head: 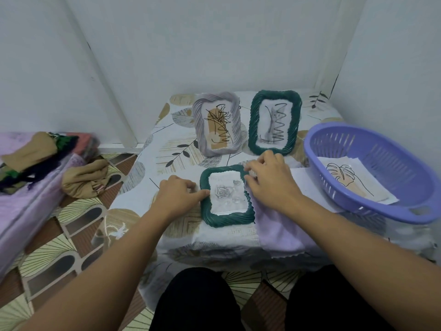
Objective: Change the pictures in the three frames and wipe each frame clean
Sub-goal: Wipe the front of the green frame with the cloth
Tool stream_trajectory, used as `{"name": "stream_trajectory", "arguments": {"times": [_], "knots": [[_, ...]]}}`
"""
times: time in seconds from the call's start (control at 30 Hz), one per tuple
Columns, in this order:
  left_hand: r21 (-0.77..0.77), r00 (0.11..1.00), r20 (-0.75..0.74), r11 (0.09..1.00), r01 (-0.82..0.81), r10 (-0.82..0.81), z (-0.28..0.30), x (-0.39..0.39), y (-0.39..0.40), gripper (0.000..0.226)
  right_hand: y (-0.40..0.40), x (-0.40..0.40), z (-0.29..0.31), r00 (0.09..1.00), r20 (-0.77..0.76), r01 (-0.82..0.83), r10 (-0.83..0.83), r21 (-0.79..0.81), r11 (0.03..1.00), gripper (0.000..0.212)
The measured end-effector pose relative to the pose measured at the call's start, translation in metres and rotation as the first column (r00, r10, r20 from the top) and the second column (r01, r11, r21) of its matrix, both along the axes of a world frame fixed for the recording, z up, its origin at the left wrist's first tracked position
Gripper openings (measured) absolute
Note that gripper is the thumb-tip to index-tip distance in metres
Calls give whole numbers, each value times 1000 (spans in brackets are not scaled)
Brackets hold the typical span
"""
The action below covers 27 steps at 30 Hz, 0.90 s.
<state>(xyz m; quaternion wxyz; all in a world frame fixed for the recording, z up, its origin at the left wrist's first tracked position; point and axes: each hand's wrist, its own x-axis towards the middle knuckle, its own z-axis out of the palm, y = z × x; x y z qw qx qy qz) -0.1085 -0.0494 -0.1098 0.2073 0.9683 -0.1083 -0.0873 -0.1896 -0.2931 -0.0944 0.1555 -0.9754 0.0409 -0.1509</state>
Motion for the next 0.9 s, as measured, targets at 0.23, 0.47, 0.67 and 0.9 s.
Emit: {"name": "stream_trajectory", "arguments": {"times": [0.23, 0.47, 0.67, 0.9], "knots": [[-223, 987, -95, 964, -146, 127, 6, -4, -19, 31, -4, 3, -10, 977, -211, 9, 37, 213, 977, 27], [-307, 988, -107, 941, -139, 111, 3, -6, -14, 40, -19, -8, -10, 991, -122, 64, -53, 84, 994, 12], [-315, 991, -89, 942, -119, 95, 1, -6, -12, 43, -21, -17, -8, 946, -229, -217, 228, 71, 974, 16], [-355, 987, -131, 926, -129, 87, -2, -5, -13, 30, -17, -9, -11, 929, -146, -304, 339, 220, 927, 8]]}}
